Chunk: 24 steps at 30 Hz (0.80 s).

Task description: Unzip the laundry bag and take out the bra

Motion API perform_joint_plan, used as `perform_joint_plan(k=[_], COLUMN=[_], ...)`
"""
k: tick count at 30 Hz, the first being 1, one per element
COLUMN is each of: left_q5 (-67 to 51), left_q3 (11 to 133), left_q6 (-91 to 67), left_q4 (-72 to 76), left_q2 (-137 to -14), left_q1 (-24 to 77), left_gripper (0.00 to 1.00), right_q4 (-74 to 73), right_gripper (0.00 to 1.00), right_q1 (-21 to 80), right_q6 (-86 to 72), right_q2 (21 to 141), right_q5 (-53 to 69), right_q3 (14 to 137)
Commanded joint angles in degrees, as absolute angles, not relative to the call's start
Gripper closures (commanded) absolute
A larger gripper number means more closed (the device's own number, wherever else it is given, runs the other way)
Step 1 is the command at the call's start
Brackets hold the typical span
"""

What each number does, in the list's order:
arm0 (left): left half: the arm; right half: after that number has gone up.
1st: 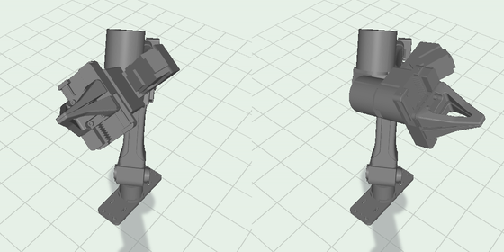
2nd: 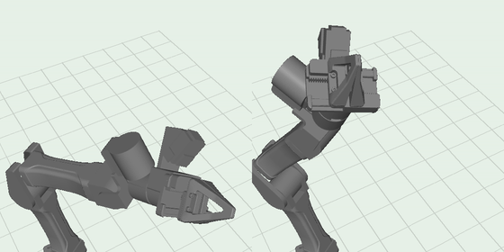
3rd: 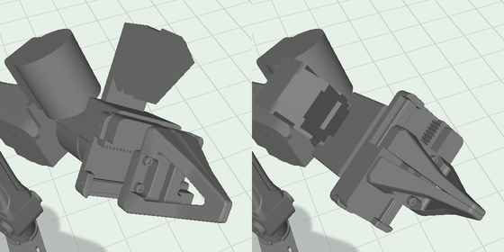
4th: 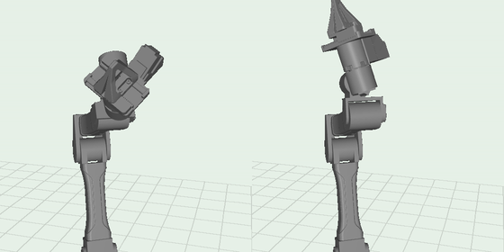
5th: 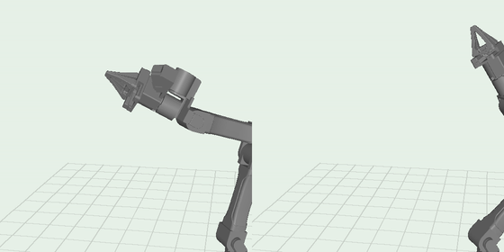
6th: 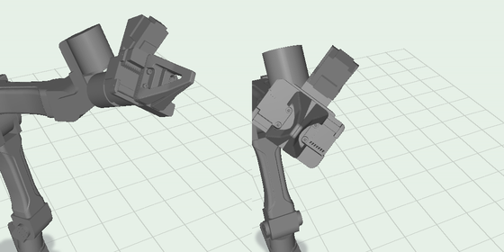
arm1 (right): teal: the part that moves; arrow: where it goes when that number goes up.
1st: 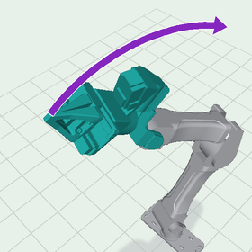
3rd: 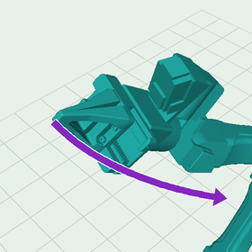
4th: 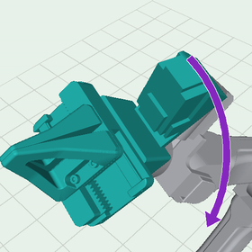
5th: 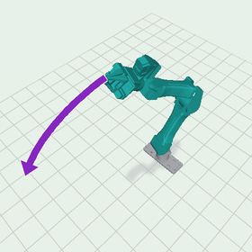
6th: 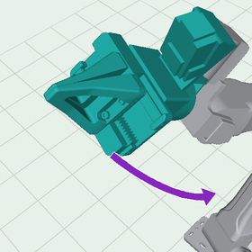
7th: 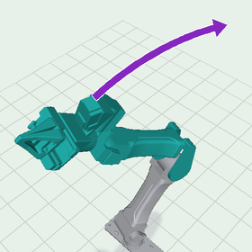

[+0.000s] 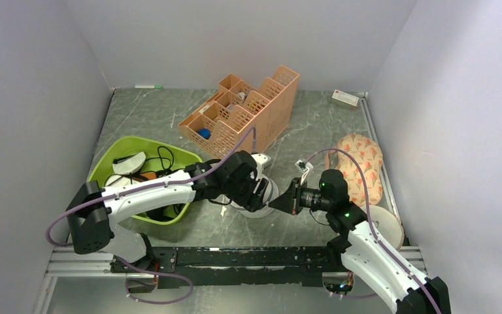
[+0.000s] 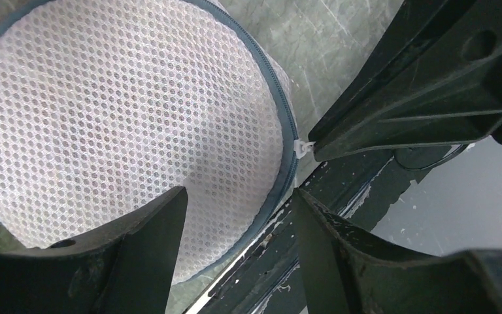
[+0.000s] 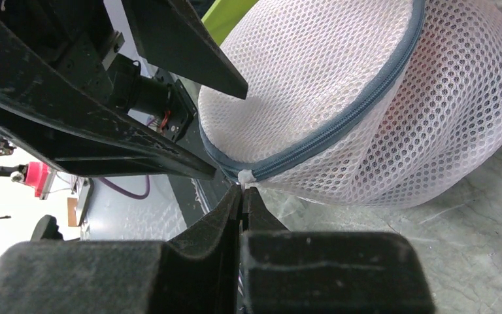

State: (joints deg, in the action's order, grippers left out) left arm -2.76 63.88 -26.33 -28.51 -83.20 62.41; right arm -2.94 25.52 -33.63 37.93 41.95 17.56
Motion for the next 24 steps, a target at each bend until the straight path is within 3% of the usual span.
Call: perform_joint_plan(k=[1, 6, 16, 19, 24], left_q5=[-3.8, -4.8, -1.3, -0.1, 0.0], left_q3=[65.9, 64.8, 65.2, 65.6, 64.3], left_q6=[-25.0, -25.4, -23.9, -23.2, -22.1], left_q4=[-26.8, -25.2, -26.3, -27.6, -27.6], left_q2=[-84.7, -85.4, -84.0, -83.1, -80.0], left_q1=[63.1, 63.5, 63.5, 63.5, 64.1], left_gripper=[0.32, 0.36, 0.83, 0.93, 0.93], right_q4=[-3.7, -3.9, -5.8, -7.0, -9.4], right_gripper=[1.00, 1.00, 1.00, 1.00, 1.00], right_q1=[25.8, 25.9, 25.9, 25.9, 25.8], right_q6=[-33.1, -32.8, -32.0, -32.3, -32.7], right_q2=[37.3, 37.5, 38.5, 38.7, 40.7], right_q5=[42.2, 42.2, 40.2, 37.9, 31.1], right_q3=[18.8, 18.7, 19.5, 19.9, 21.6])
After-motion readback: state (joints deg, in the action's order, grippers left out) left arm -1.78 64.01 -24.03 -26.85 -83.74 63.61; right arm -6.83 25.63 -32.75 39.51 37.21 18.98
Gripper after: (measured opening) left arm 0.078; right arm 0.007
